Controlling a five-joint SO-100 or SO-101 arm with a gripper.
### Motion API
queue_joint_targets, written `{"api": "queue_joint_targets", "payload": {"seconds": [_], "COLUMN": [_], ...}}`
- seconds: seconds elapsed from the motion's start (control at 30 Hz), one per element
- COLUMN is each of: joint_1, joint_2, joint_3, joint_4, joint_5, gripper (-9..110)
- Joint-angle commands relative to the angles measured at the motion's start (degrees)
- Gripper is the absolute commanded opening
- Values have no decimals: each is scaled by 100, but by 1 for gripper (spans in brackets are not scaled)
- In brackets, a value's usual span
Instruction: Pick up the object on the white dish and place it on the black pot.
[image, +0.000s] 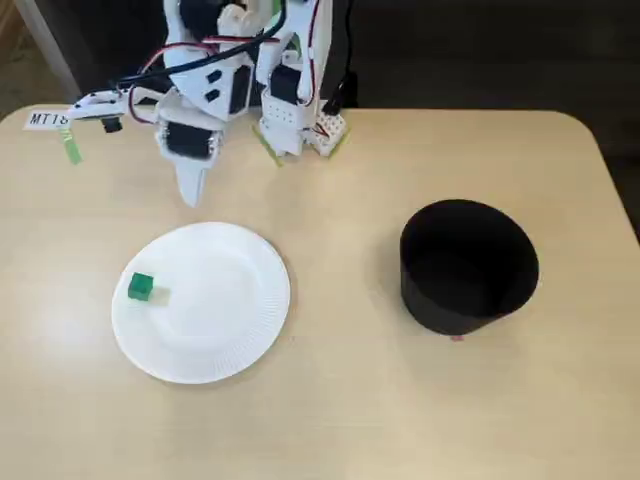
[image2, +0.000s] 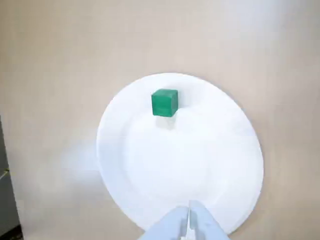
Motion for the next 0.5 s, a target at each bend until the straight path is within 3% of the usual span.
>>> {"api": "queue_joint_targets", "payload": {"seconds": [0.0,0.27,0.47], "joint_1": [123,132,299], "joint_2": [-360,-1494,-1749], "joint_3": [-606,-1266,-1274], "joint_4": [26,123,35], "joint_5": [-202,-422,-413], "gripper": [0,0,17]}}
